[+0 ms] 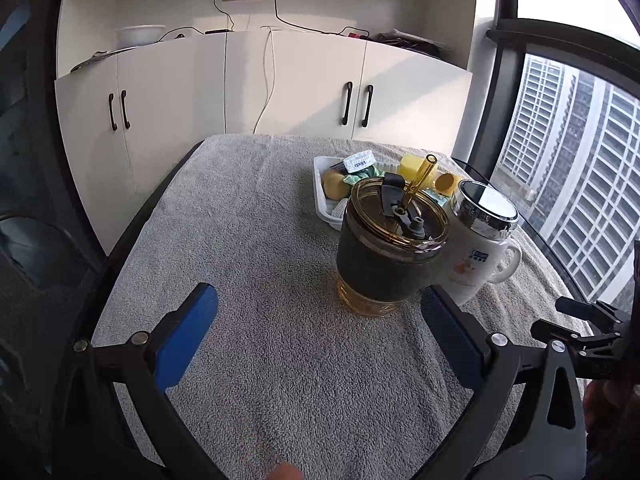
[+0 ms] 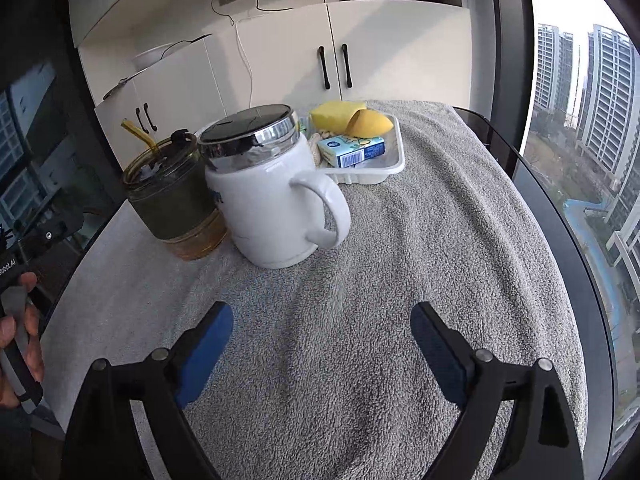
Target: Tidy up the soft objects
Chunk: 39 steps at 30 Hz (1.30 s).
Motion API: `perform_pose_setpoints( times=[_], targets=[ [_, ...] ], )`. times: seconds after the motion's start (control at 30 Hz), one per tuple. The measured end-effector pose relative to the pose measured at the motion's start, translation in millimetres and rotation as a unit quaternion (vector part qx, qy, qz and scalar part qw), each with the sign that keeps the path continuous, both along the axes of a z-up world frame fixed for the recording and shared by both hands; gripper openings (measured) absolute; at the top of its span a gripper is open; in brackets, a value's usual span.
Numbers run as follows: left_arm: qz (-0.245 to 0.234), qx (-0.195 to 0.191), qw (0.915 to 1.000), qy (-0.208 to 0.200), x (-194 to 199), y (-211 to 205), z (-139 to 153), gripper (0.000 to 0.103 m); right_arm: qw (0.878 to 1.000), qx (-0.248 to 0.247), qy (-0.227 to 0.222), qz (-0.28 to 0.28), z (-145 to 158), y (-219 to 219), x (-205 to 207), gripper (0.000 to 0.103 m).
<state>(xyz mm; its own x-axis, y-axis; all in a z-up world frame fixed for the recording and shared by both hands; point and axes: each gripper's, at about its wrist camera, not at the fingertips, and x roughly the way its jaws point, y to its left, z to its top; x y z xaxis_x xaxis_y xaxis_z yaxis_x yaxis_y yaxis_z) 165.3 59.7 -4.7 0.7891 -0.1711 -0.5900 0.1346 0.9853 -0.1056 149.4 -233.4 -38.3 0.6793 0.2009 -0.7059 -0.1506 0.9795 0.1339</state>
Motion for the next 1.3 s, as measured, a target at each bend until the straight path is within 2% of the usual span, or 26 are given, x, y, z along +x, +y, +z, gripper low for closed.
perform_pose_setpoints(
  times=[0.33, 0.47, 0.63, 1.03, 1.3],
  targets=[
    [0.010, 0.024, 0.9996, -0.004, -36.9, -41.1, 4.4, 0.103, 0.998, -0.037, -0.053, -0.008, 30.5, 44.9, -54.3, 0.094],
    [0.014, 0.035, 0.9993, -0.009, -47.4, -49.3, 11.8, 0.103, 0.996, -0.055, -0.073, -0.017, 44.6, 49.1, -68.8, 0.094],
    [0.029, 0.047, 0.9982, -0.025, -60.0, -51.8, 23.8, 0.103, 0.995, -0.052, -0.084, -0.026, 56.0, 43.5, -82.7, 0.094],
    [0.041, 0.059, 0.9969, -0.033, -71.0, -56.6, 34.7, 0.103, 0.994, -0.053, -0.096, -0.024, 64.4, 46.4, -94.1, 0.094],
    [0.042, 0.056, 0.9971, -0.029, -69.6, -57.0, 31.7, 0.103, 0.994, -0.055, -0.094, -0.024, 63.4, 47.1, -92.9, 0.094]
  ],
)
